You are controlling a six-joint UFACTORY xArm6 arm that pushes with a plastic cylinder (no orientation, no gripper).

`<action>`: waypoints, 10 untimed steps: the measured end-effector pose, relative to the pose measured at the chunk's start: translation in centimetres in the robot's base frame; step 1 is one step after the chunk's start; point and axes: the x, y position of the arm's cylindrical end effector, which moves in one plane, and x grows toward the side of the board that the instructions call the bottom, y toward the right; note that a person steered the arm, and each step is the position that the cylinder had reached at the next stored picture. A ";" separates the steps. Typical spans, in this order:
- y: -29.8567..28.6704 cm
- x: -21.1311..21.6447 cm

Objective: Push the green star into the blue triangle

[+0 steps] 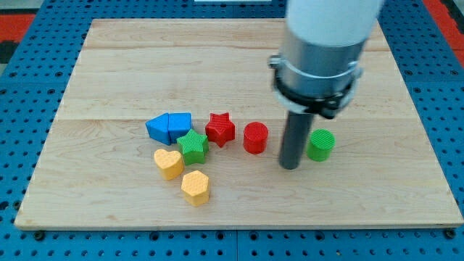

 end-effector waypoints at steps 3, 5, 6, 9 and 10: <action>-5.8 1.3; 5.5 4.0; 6.5 0.9; 13.2 -2.7; 13.9 -5.4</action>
